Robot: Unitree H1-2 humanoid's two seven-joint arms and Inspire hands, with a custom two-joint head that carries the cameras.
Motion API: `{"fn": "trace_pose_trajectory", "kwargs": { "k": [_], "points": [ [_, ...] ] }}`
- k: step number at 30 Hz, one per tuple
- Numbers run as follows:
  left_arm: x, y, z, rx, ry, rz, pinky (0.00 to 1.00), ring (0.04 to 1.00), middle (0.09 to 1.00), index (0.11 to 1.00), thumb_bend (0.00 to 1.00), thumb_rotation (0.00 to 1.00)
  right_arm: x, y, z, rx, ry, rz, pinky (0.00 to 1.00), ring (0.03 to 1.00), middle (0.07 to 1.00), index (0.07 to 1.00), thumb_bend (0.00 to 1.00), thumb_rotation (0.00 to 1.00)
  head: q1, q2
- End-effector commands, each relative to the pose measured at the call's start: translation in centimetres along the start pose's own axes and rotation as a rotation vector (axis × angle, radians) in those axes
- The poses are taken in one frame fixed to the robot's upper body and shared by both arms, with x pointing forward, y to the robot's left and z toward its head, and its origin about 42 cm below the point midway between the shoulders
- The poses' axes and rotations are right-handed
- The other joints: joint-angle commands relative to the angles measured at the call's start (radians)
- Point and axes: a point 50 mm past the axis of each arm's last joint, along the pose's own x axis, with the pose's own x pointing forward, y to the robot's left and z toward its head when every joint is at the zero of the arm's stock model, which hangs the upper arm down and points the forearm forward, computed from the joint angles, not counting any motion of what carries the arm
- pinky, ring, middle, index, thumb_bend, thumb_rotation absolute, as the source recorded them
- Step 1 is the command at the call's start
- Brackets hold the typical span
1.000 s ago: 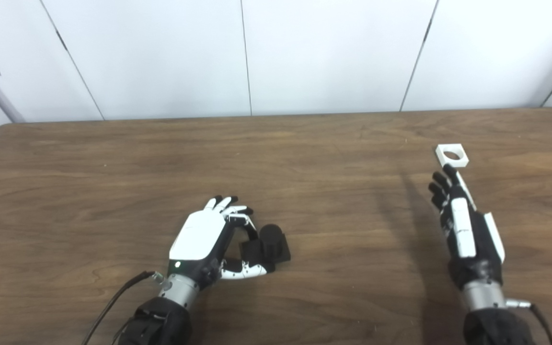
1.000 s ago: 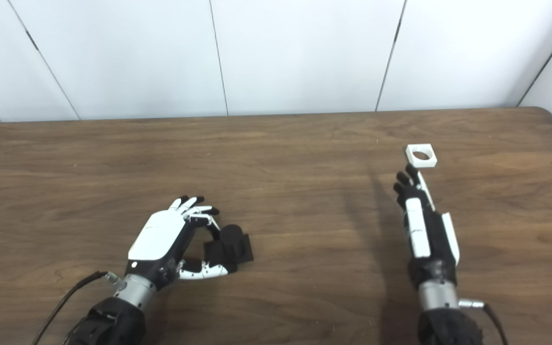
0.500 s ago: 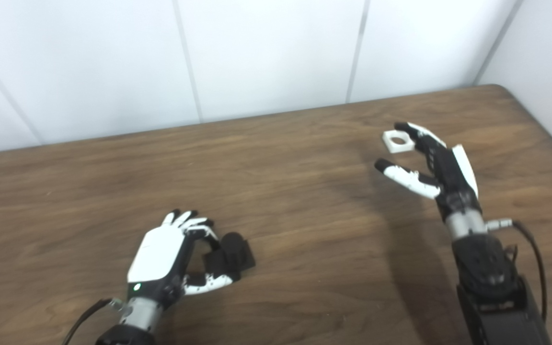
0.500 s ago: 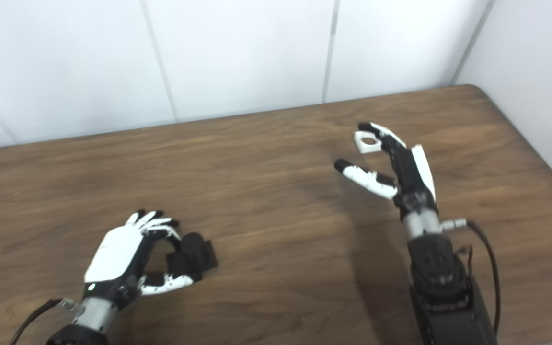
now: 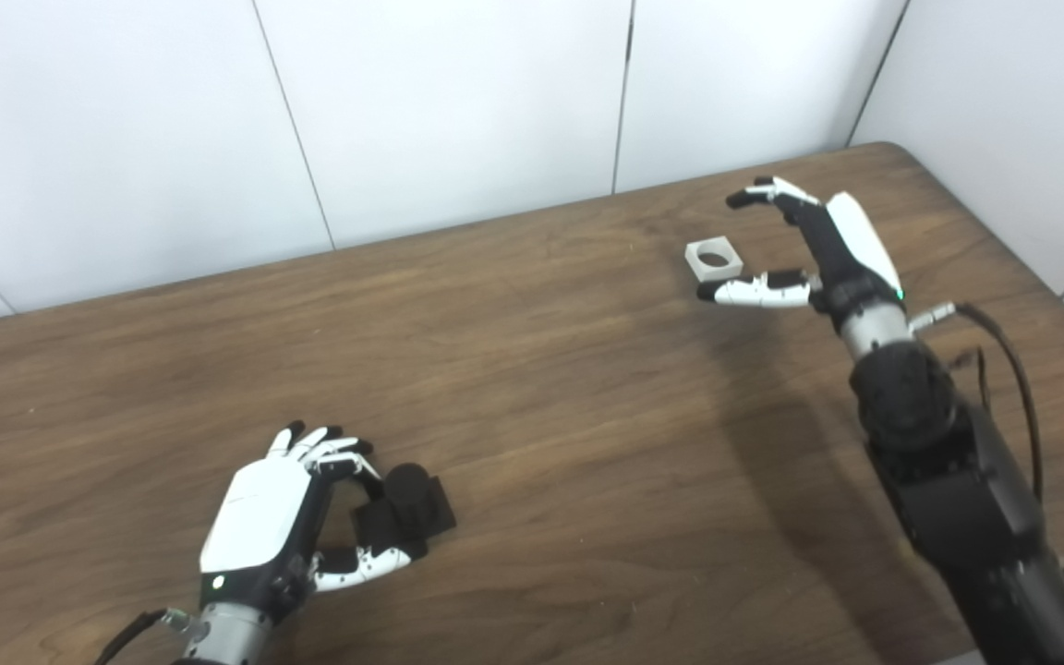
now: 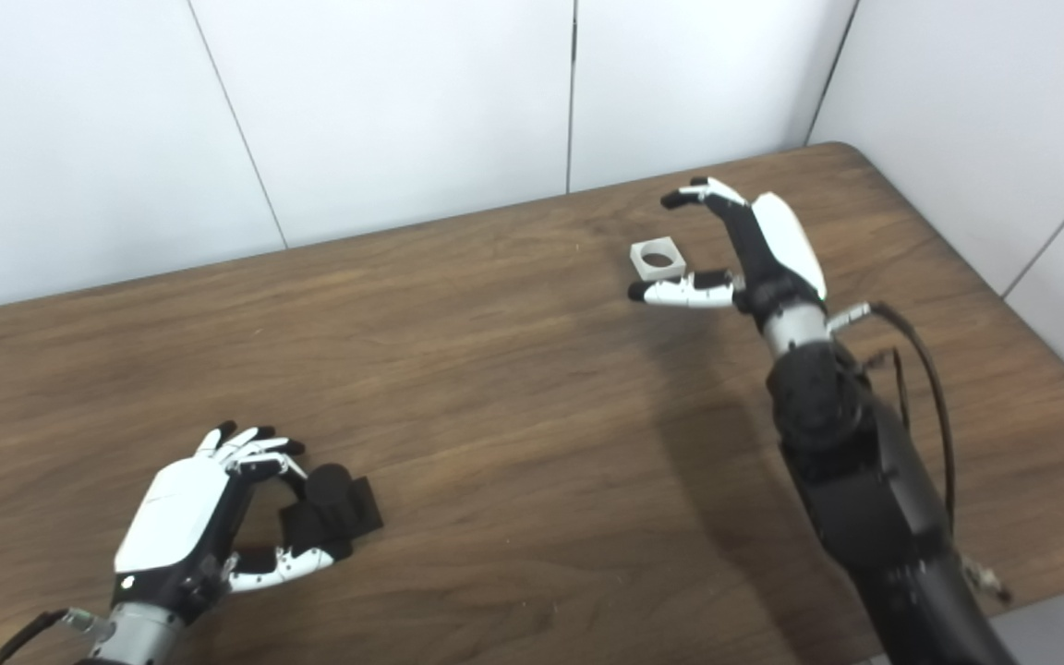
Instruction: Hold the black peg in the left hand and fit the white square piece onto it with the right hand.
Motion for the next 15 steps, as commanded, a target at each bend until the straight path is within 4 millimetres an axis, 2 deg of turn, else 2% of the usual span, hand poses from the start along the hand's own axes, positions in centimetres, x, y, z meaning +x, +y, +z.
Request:
{"fn": "trace_pose_trajectory", "kwargs": {
  "k": [1, 7, 15],
  "points": [
    [-0.6, -0.5, -0.9, 0.023, 0.02, -0.05, 1.0, 0.896, 0.783, 0.486, 0.52, 0.05, 1.9, -2.1, 1.5, -0.057, -0.041, -0.033, 0.85, 0.926, 0.924, 0.732, 0.81, 0.24, -0.011, 0.001],
    [-0.8, -0.4, -0.9, 0.014, 0.018, -0.034, 1.0, 0.894, 0.784, 0.486, 0.52, 0.05, 5.4, -3.9, 1.9, -0.226, -0.018, 0.048, 0.85, 0.951, 0.935, 0.73, 0.84, 0.23, -0.007, 0.001],
    [-0.9, -0.4, -1.1, 0.015, 0.03, -0.032, 1.0, 0.891, 0.783, 0.486, 0.52, 0.05, 9.0, -5.2, 2.8, -0.349, 0.009, 0.137, 1.0, 0.97, 0.929, 0.721, 0.86, 0.2, -0.014, -0.001]
  ]
}}
